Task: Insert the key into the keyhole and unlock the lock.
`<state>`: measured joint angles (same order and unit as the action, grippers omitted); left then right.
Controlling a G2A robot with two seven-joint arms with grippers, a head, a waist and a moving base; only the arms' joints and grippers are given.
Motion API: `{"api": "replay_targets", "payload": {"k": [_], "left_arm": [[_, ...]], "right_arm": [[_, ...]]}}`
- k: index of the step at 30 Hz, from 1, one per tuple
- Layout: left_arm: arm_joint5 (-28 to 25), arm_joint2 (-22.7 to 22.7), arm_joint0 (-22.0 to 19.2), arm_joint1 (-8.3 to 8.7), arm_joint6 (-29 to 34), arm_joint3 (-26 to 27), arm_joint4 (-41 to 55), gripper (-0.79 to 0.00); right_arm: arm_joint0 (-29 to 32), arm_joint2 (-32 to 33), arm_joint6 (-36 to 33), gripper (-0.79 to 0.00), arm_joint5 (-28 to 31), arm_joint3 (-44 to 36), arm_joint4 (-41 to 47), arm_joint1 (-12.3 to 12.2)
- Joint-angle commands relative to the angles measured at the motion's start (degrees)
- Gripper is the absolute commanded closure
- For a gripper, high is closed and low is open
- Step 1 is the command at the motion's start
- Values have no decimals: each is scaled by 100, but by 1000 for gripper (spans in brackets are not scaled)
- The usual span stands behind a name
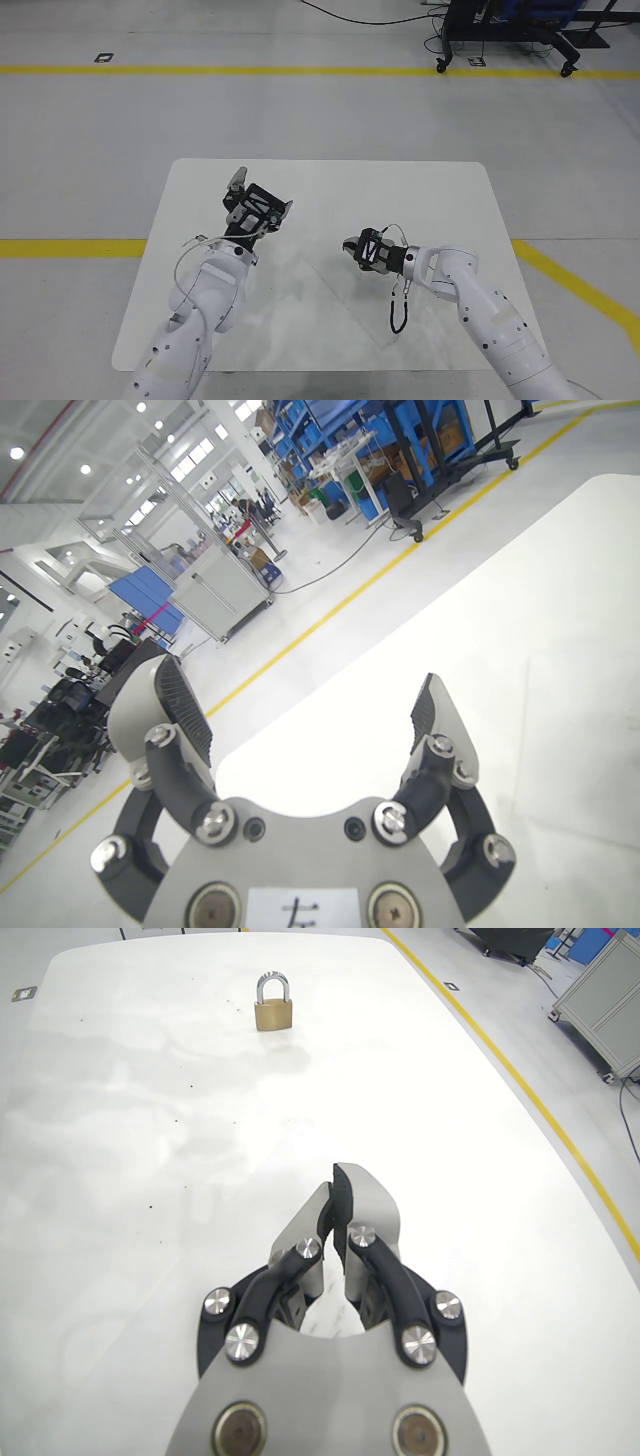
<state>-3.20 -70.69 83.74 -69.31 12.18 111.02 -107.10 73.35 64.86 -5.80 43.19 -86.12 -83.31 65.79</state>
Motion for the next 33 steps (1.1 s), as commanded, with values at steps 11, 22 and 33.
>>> {"api": "replay_targets", "payload": {"k": [11,22,33], "left_arm": [[-579,-535,436,18,-1721,-899,1789,-785],[-1211,-624,446,21,-2271,-1019,2592,-785],[-4695,-689,-255,37,-1358,-2678,8056,-785]], "right_arm": [[-18,184,1075,0,463,93,2298,58],[-8,213,1044,0,411,110,2495,61],[-233,-404,880,0,961,696,4704,225]]}}
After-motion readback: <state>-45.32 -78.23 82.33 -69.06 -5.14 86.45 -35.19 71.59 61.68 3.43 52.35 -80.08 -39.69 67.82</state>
